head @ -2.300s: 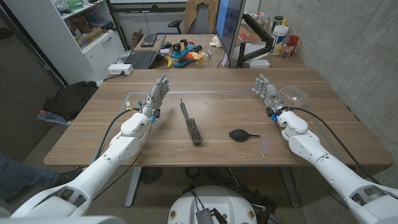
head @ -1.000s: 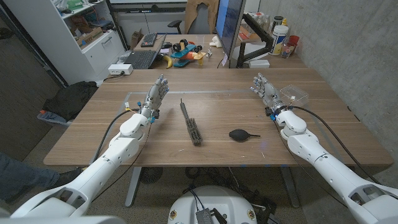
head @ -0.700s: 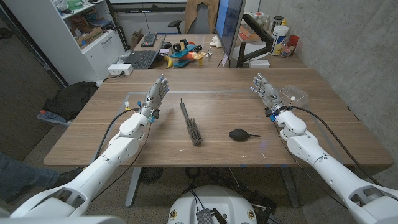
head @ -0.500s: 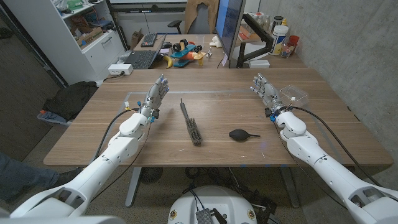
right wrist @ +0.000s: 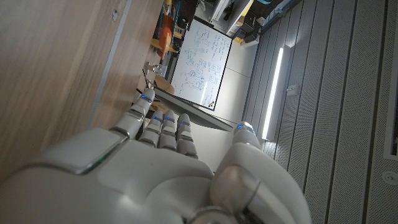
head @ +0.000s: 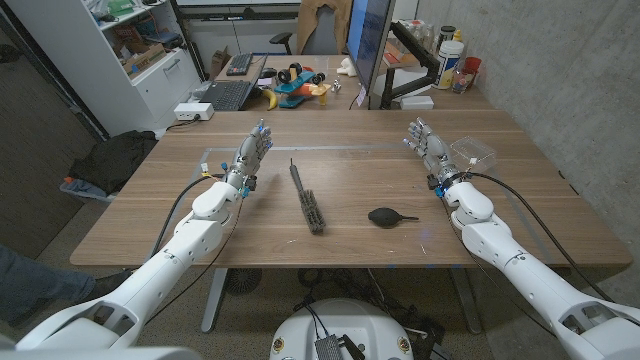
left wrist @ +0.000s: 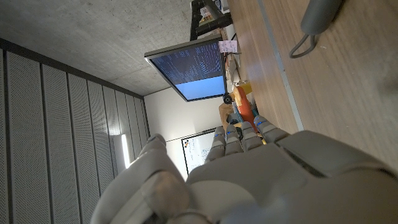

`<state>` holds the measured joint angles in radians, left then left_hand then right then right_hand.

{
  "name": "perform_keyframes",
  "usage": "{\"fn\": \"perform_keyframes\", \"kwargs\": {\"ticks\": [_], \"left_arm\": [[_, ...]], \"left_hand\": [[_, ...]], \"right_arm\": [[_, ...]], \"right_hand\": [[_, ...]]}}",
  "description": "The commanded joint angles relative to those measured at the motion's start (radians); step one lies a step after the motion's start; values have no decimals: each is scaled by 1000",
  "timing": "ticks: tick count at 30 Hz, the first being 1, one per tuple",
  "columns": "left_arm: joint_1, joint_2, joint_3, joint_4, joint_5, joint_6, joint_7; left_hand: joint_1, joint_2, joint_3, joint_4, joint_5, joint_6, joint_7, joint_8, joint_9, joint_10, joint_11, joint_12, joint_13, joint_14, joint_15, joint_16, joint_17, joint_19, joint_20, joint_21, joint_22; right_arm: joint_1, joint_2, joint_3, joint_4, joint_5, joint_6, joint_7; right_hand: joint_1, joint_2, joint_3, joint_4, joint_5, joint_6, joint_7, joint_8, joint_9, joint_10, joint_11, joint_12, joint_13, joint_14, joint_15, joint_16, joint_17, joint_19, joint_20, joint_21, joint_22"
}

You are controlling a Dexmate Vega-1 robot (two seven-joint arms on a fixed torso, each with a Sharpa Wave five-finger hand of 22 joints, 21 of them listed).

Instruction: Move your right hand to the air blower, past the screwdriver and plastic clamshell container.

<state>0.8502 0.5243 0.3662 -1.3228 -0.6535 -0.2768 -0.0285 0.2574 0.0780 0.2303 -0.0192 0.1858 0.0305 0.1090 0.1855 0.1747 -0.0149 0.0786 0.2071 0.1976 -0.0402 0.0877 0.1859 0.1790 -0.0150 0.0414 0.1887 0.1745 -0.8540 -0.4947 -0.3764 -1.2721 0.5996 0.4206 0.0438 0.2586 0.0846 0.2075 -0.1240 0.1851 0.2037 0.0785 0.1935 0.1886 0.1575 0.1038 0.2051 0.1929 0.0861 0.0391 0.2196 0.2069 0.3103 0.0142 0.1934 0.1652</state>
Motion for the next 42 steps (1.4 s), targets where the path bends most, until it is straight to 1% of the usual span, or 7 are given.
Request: {"fn": "perform_keyframes", "kwargs": {"ticks": [1,8,15,28,39,42], "left_arm": [[-5,0,1,6,0,0,-5],[-6,1,0,7,-1,-1,-8],[-7,2,-1,10,-1,-2,-12],[-11,8,-1,4,0,3,-16],[-15,13,2,0,4,9,-18],[-16,15,4,-1,6,10,-19]], "left_hand": [[8,7,2,-5,6,1,5,4,5,2,7,6,2,0,11,3,5,-3,8,6,2],[8,8,2,-5,5,2,6,4,5,3,5,7,2,0,11,3,5,-3,8,6,2],[7,8,2,-6,5,2,3,4,5,5,4,7,2,0,9,3,5,-4,7,6,2],[7,8,1,-7,5,3,2,4,5,4,2,7,2,0,9,3,5,-4,11,6,2],[6,9,1,-8,5,3,2,4,5,3,3,7,2,0,9,3,5,-5,12,6,3],[6,9,1,-9,5,2,2,4,5,3,3,7,2,0,9,3,5,-5,11,6,3]], "right_arm": [[-3,2,4,13,-8,41,12],[-8,-2,3,5,-15,50,11],[-13,-5,5,9,-21,81,27],[-45,-29,12,-34,-41,101,15],[-67,-30,18,-52,-64,141,-3],[-72,-35,19,-60,-71,148,-5]], "right_hand": [[9,0,3,-2,6,6,-4,9,1,11,1,6,2,13,-1,4,5,11,2,8,5],[9,0,3,-2,7,7,-6,9,2,14,-2,7,3,17,-2,5,5,14,3,8,5],[9,-1,3,-2,7,12,-8,10,2,20,-8,8,3,25,-5,6,4,16,4,7,5],[9,-6,2,-4,9,16,-14,10,2,26,-8,8,3,30,-5,6,3,20,4,6,4],[9,-8,2,-4,10,25,-21,13,2,36,-17,10,4,38,-11,6,3,23,4,5,4],[10,-8,2,-5,11,28,-21,13,2,38,-15,11,4,39,-13,6,2,23,4,5,4]]}}
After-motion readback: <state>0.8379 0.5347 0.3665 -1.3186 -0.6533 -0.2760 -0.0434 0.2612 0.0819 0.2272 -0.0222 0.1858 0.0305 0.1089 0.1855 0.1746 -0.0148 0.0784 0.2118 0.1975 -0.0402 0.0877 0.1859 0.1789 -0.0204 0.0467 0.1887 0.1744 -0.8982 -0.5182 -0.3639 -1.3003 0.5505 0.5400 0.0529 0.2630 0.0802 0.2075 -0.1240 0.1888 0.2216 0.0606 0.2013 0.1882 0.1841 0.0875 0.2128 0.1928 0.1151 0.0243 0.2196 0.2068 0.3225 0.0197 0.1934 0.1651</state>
